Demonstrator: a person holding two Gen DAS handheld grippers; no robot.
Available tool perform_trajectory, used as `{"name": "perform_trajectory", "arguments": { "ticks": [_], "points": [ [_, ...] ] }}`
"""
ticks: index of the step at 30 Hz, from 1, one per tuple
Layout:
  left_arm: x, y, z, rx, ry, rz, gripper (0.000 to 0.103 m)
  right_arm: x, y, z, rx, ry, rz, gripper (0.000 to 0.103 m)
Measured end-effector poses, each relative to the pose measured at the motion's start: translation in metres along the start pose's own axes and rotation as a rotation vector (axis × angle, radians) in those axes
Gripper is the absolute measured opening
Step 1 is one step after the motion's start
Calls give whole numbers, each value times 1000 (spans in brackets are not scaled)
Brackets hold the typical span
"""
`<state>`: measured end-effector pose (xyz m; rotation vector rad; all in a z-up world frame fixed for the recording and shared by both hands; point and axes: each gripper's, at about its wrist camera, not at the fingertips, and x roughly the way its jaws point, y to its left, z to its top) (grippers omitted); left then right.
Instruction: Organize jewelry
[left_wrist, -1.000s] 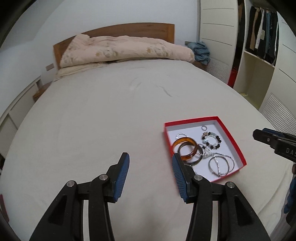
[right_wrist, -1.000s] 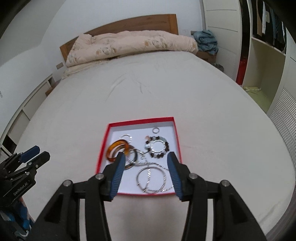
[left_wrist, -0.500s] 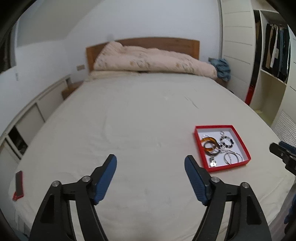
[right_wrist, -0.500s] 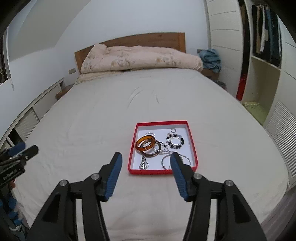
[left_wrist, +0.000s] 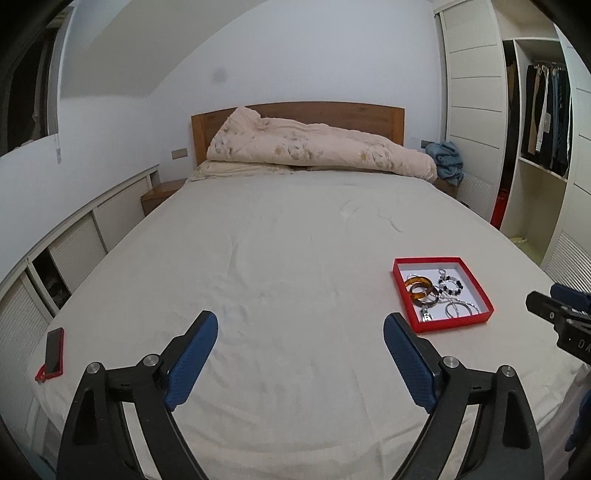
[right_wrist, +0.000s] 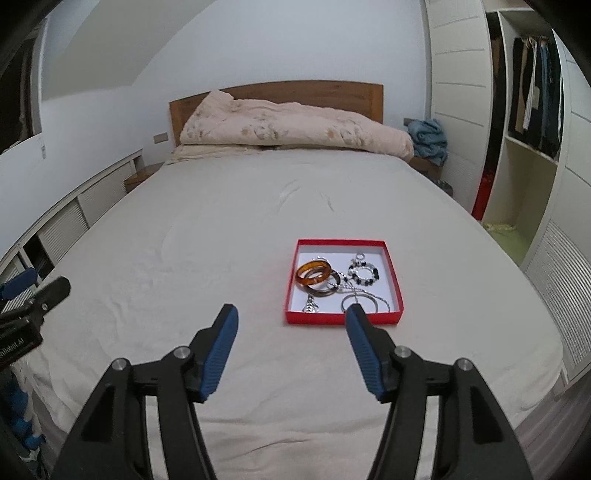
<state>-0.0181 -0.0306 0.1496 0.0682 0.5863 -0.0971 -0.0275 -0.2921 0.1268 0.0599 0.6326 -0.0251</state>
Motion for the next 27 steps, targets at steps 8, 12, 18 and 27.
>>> {"name": "perform_trajectory", "arguments": {
  "ticks": [8, 12, 18, 27],
  "points": [
    [-12, -2, -13, -7, 9, -18, 90, -19, 9, -4, -25, -26, 1, 60],
    [-16, -4, -19, -9, 13, -25, 90, -24, 13, -5, -44, -41, -8, 60],
    [-15, -5, -24, -11, 29, -33, 90, -28, 19, -10, -68, -44, -22, 60],
    [-7, -10, -29, -8, 53, -24, 97, -21, 24, -17, -92, -33, -39, 70]
  ]
}}
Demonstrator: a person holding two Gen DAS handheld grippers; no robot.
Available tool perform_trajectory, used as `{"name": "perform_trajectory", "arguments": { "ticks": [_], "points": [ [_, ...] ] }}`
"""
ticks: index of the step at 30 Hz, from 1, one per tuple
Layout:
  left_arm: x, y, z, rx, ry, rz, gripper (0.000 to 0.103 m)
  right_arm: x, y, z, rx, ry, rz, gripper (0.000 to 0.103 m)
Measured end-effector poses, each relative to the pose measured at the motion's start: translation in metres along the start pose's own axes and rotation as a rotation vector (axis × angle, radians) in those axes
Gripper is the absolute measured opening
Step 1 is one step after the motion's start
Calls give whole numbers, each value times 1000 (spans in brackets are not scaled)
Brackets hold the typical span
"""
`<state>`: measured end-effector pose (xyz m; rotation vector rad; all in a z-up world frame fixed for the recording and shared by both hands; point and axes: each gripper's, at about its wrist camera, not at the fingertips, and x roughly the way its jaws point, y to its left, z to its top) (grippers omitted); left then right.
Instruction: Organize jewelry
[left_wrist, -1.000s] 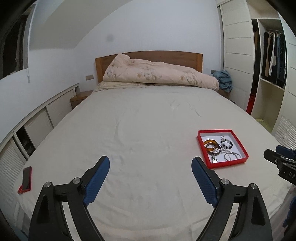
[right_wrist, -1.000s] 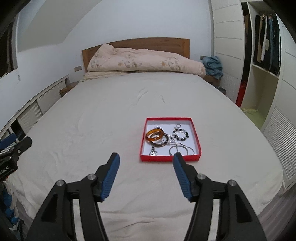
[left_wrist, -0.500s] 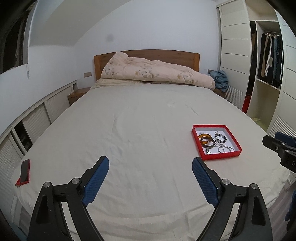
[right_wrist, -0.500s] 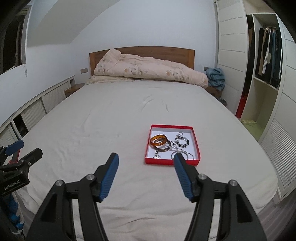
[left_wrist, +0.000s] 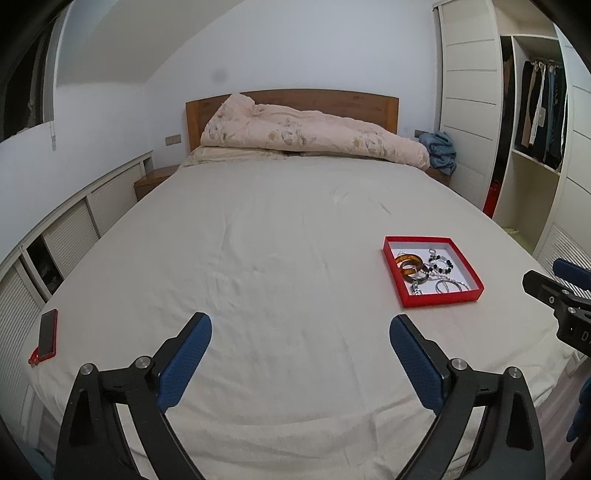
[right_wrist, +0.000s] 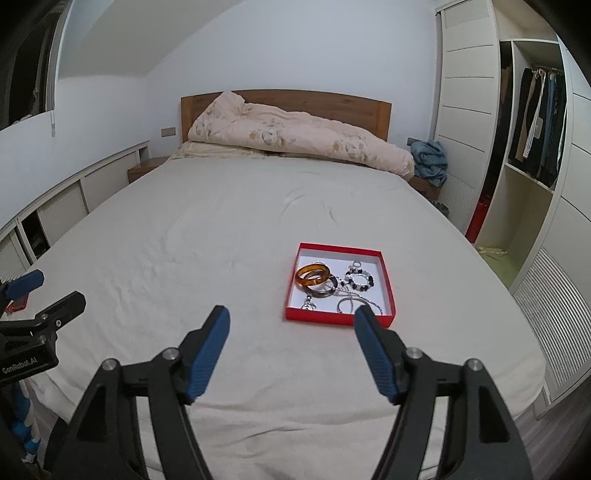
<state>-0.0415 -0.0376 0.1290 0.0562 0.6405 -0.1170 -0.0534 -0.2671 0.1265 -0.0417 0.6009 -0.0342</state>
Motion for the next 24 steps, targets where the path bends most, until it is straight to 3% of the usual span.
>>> {"name": "perform_trajectory", "arguments": {
  "ticks": [9, 24],
  "points": [
    [13, -2, -4, 1, 39, 11, 101, 15, -2, -5, 1, 25, 24, 75],
    [44, 1, 0, -13, 91, 8, 101, 48, -16, -12, 41, 78, 20, 75]
  ]
}}
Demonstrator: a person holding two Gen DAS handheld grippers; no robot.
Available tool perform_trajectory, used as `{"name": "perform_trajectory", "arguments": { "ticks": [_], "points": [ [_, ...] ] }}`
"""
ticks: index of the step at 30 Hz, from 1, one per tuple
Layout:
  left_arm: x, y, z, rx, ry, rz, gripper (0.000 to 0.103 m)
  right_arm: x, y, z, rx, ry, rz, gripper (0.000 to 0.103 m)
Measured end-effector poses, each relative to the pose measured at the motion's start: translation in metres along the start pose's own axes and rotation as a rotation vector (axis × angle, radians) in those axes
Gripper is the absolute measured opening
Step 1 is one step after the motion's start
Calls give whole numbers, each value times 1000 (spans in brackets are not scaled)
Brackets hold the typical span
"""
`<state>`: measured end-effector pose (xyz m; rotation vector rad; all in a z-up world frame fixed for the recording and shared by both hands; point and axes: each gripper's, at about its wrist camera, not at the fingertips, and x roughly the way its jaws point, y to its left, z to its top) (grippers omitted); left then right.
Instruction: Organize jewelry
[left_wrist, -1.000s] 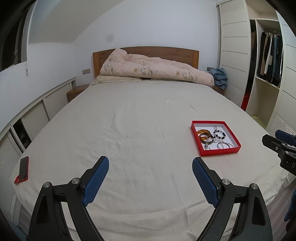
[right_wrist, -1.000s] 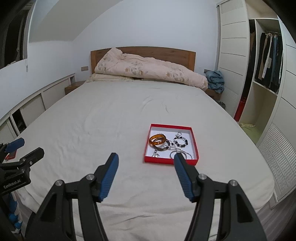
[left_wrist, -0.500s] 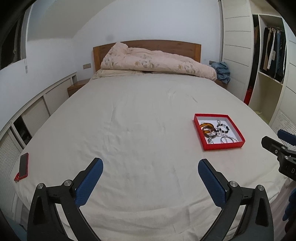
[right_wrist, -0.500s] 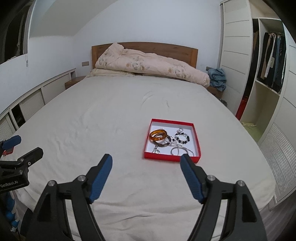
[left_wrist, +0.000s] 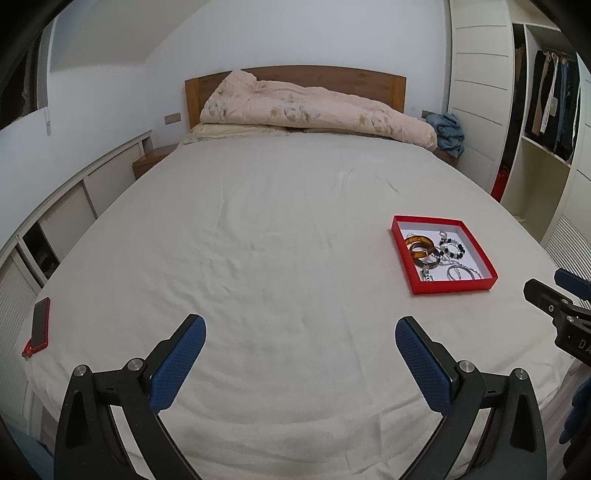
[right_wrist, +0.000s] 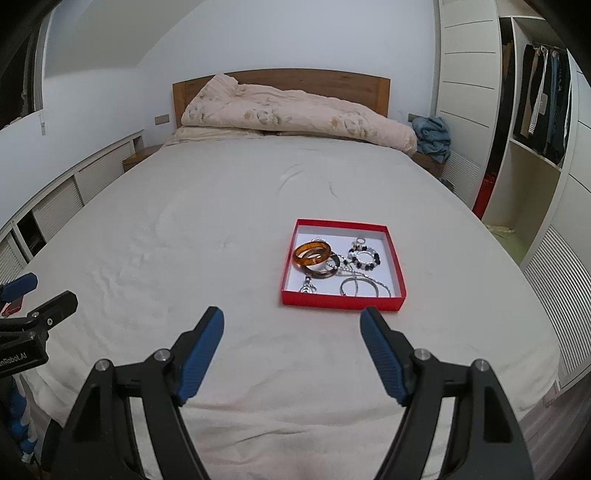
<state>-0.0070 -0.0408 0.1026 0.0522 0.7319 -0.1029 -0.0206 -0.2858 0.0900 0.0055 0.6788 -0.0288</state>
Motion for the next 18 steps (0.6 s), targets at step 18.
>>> {"name": "perform_trajectory", "arguments": {
  "ticks": [18],
  "points": [
    [30, 10, -1, -23, 55, -21, 101, 35, -3, -5, 5, 72, -19, 75]
  ]
}}
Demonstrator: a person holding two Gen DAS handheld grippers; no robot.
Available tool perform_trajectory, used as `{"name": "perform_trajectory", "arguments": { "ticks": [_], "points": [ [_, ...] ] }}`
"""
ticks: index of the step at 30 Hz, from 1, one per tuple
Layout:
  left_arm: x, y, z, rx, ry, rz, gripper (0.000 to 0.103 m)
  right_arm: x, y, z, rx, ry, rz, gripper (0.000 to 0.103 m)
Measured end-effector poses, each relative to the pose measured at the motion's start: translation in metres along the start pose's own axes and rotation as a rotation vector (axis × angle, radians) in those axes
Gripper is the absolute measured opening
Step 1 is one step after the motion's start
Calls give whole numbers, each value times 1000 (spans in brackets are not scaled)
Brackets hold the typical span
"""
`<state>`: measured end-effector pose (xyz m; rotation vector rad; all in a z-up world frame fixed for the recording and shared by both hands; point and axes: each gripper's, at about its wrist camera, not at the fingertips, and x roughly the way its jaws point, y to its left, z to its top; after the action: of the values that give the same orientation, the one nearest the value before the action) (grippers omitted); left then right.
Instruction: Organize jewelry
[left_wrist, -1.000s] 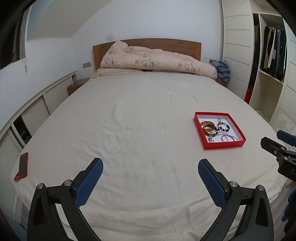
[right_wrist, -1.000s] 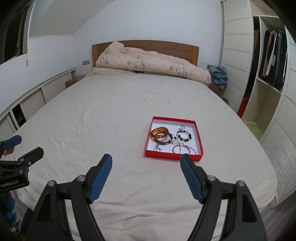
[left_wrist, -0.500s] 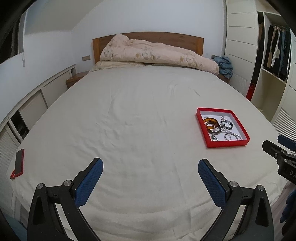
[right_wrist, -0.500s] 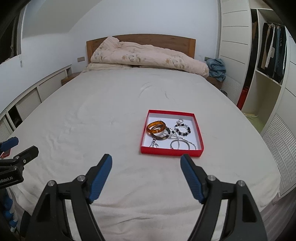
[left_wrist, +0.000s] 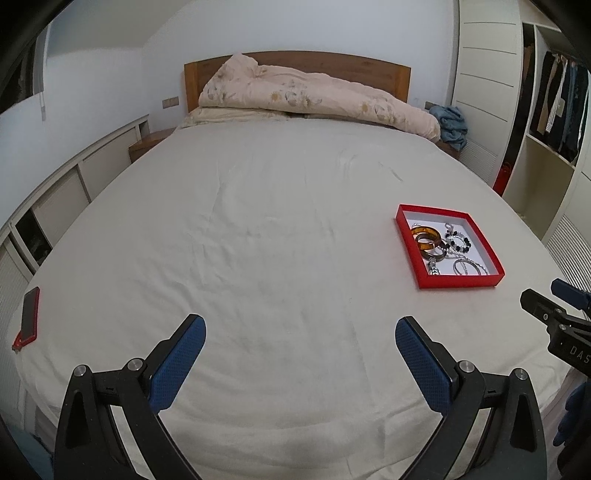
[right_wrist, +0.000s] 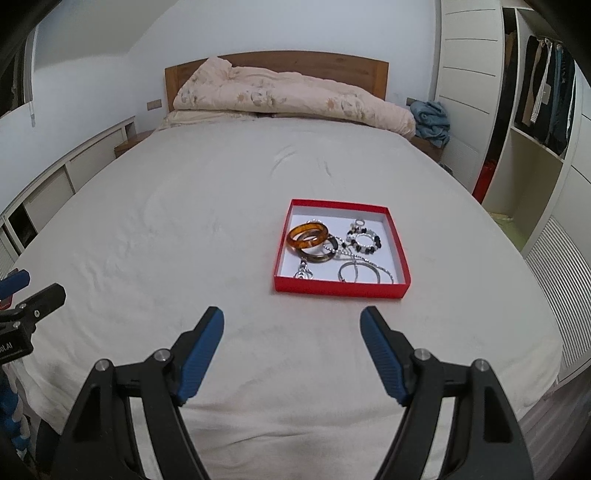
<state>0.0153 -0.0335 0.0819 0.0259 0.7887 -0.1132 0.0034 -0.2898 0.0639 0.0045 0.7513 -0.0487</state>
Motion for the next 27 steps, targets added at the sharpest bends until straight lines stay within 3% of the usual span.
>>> {"name": "perform_trajectory", "arguments": {
  "ticks": [27],
  "points": [
    [15, 8, -1, -1, 21, -15, 101, 13, 0, -1, -19, 42, -16, 75]
  ]
}}
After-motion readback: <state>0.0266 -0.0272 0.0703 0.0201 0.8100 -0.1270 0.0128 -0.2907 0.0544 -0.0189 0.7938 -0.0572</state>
